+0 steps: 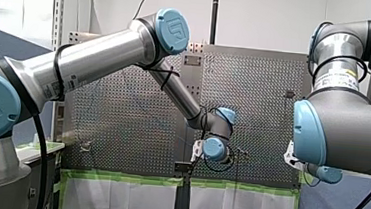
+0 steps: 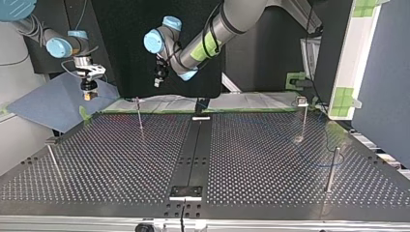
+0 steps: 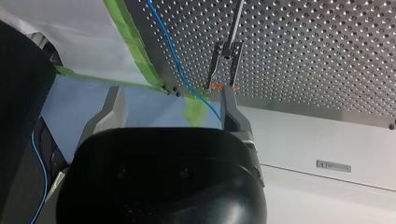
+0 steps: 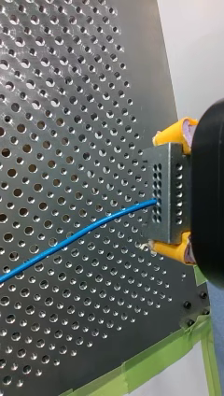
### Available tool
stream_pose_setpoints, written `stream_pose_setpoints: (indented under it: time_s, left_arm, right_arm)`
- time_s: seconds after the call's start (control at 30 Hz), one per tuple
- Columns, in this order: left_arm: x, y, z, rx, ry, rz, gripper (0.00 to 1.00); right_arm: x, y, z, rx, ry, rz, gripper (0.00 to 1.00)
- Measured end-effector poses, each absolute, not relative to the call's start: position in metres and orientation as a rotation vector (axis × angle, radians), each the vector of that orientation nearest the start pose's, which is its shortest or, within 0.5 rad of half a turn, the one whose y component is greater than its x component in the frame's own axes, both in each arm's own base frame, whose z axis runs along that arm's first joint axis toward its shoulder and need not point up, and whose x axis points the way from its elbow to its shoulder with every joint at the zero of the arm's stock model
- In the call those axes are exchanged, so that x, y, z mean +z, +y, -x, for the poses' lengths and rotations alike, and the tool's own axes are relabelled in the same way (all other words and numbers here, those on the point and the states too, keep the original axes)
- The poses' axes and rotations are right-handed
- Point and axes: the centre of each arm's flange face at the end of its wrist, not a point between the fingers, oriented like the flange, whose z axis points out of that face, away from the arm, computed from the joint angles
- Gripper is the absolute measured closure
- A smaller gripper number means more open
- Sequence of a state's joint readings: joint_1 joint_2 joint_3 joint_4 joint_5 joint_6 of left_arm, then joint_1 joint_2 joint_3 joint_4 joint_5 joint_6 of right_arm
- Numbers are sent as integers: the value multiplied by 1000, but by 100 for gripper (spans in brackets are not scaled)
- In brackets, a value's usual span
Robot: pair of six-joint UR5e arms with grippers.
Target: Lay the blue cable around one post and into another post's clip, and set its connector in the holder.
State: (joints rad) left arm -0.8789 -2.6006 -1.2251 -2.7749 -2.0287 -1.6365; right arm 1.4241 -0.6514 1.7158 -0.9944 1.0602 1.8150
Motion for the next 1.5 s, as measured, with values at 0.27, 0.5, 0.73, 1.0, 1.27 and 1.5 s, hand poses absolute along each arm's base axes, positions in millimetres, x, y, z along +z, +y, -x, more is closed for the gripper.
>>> stream_pose_setpoints:
  time_s: [0.27, 0.5, 0.73, 1.0, 1.27, 1.5]
  left_arm:
    - [11, -611, -393, -210, 1809, -430, 0]
    - [12, -606, -398, -185, 1809, -410, 0]
    - [11, -600, -399, -137, 1809, -381, 0]
    - [11, -601, -395, -119, 1802, -373, 0]
    - [13, -609, -392, -139, 1770, -377, 0]
    - [13, -610, -391, -142, 1767, -379, 0]
  right_arm:
    - [-28, -628, -92, 1622, -1303, -1422, 100]
    - [-28, -628, -92, 1623, -1301, -1422, 100]
    - [-28, -628, -93, 1623, -1302, -1423, 100]
    - [-28, -628, -93, 1624, -1301, -1424, 100]
    - [-28, -628, -94, 1625, -1299, -1424, 100]
    - [-28, -627, -95, 1626, -1299, -1426, 100]
